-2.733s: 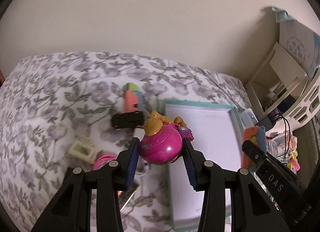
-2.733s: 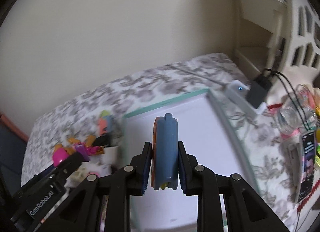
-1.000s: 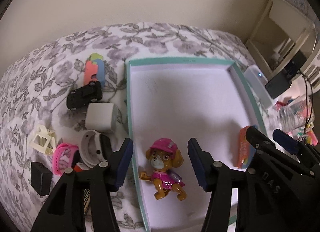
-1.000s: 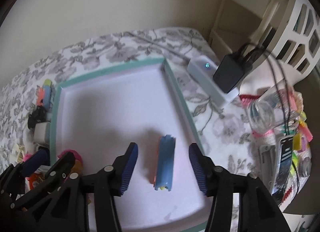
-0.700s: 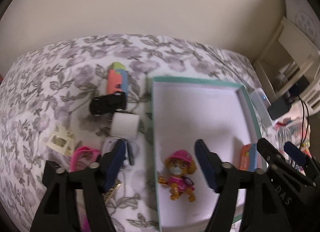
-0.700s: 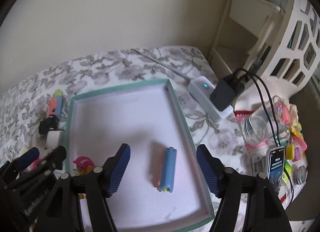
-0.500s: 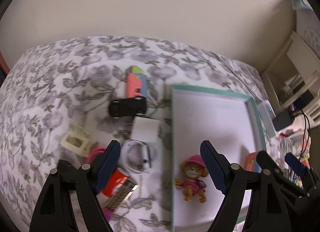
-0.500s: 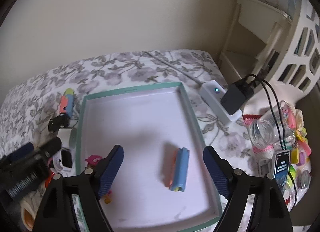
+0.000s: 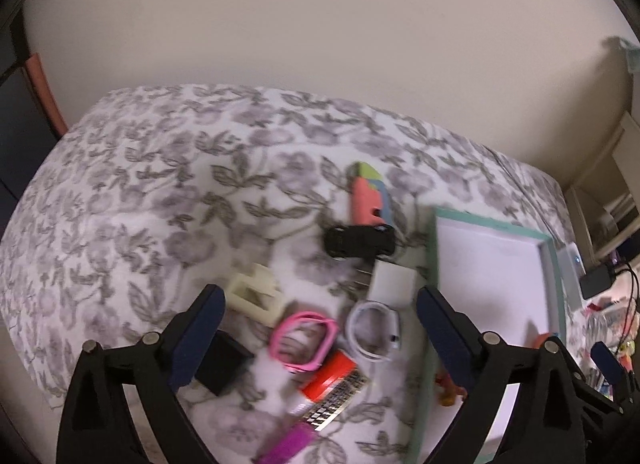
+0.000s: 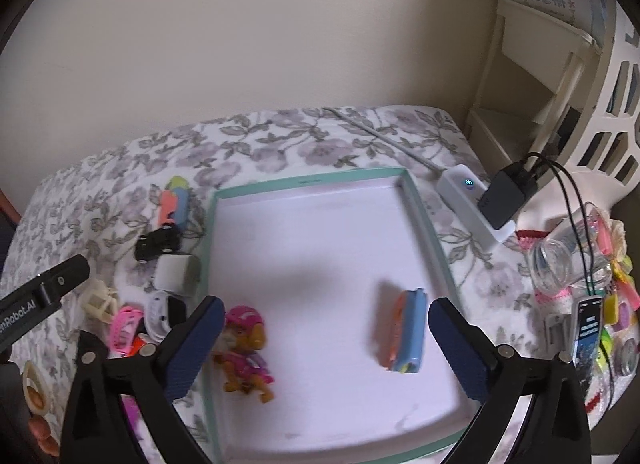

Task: Organize rigid objects
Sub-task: 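Withdraw both tools from the tray back toward the pile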

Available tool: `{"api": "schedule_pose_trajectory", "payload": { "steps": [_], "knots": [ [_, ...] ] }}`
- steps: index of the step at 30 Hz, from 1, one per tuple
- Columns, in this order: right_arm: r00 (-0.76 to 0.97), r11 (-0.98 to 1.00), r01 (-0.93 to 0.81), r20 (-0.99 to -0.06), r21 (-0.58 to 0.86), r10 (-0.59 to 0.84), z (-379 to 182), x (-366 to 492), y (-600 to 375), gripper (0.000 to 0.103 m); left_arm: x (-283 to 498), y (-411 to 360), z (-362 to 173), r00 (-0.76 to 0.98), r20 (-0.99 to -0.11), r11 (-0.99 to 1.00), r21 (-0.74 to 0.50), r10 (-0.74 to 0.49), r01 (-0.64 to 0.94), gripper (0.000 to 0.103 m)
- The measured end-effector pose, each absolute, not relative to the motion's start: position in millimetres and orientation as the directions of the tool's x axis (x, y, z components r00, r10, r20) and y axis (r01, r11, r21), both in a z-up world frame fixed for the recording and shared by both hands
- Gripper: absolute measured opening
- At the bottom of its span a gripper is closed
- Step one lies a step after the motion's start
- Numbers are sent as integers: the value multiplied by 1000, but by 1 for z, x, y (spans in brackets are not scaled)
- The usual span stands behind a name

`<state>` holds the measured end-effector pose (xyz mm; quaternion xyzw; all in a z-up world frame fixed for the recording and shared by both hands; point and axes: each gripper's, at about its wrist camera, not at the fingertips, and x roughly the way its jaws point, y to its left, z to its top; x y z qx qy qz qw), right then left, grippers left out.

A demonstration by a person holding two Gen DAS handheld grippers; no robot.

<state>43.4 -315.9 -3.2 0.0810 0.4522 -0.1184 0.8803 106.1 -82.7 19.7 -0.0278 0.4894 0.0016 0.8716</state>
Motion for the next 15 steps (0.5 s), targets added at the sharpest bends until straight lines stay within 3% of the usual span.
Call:
{"api": "schedule_pose_trajectory", "payload": {
  "steps": [8,15],
  "knots": [
    [613,973,184,-790,139,-3,5,45,-280,103,100,-45,29,562,-826,993,-42,28,-110,99],
    [620,986,115,-785,123,25,7,50,-247,103,91,-18,37,571,-813,987,24,113,-162,99]
  ]
}}
